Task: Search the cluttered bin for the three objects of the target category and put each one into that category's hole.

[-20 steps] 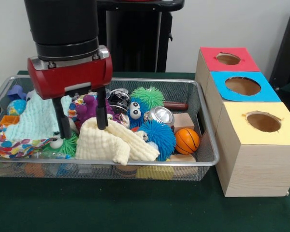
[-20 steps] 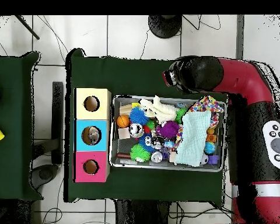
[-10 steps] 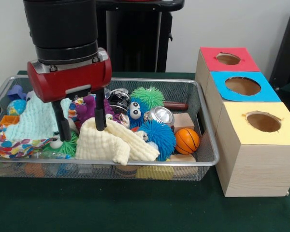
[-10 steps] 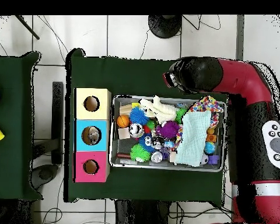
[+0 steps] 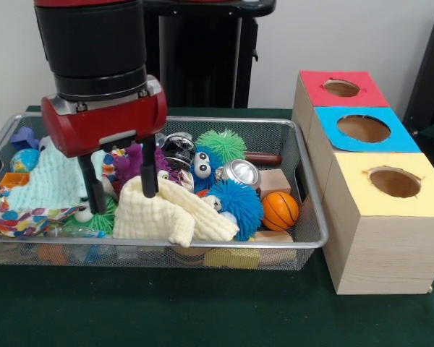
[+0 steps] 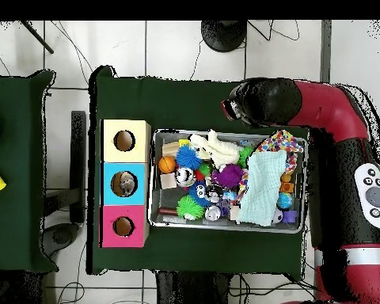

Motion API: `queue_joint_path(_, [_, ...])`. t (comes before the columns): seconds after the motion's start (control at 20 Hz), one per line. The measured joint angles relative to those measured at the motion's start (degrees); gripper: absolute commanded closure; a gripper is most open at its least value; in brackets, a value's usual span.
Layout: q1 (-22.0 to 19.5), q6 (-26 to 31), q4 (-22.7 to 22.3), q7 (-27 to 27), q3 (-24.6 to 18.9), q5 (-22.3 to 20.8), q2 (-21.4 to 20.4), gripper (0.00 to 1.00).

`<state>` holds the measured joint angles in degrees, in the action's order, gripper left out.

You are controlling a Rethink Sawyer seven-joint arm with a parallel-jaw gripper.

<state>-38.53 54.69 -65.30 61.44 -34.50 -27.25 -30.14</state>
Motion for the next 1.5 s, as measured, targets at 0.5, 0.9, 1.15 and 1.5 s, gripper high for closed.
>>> queue_joint_path(0.5, [-0.14, 0.0, 0.0, -0.02, -0.06, -0.39, 0.03, 0.0])
queue_joint_path(0.9, [-0.69, 0.0, 0.01, -0.02, -0.2, -0.78, 0.3, 0.0])
queue_joint_path(1.15, [-1.18, 0.0, 0.02, -0.02, -0.2, -1.41, 0.81, 0.0])
queue_joint_path(1.5, [-1.6, 0.0, 0.02, -0.02, -0.2, -4.23, 2.32, 0.0])
